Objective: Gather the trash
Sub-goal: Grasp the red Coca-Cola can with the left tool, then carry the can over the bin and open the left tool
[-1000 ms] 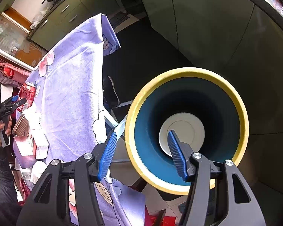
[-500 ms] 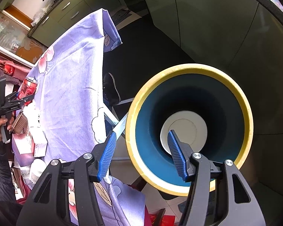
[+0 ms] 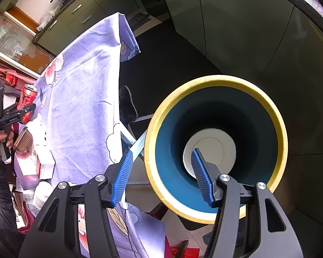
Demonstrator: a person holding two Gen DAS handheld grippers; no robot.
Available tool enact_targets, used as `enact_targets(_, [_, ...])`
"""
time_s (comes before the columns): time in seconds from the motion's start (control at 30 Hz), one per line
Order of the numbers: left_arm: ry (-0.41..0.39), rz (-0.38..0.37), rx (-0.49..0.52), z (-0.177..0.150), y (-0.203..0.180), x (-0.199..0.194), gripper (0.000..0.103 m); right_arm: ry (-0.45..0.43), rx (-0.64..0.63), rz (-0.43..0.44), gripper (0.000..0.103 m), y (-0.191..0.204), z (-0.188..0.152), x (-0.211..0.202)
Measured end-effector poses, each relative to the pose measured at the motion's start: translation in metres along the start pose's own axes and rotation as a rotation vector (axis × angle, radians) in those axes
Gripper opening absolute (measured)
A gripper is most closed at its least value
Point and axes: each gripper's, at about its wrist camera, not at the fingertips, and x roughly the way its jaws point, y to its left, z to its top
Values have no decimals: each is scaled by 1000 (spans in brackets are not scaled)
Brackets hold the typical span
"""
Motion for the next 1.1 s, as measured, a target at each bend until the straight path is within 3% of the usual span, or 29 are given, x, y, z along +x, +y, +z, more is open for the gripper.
enact_targets(0.2, [-71, -14, 15, 2, -13, -41, 71, -25, 0, 14, 57, -1, -3, -8])
enact_targets(0.4, [-119, -64, 101, 1, -61, -81, 71, -89, 16, 37, 57, -13, -20, -28])
enact_targets(0.73, [-99, -279, 384, 20, -244, -96, 71, -218, 97, -22, 57, -80, -84, -79])
enact_targets(0.9, [-60, -358, 494, 35, -335, -68, 71, -246, 142, -49, 57, -113, -115, -98])
enact_targets(1.1, [15, -406, 552, 47, -407, -16, 71, -285, 188, -45, 57, -137, -144, -111])
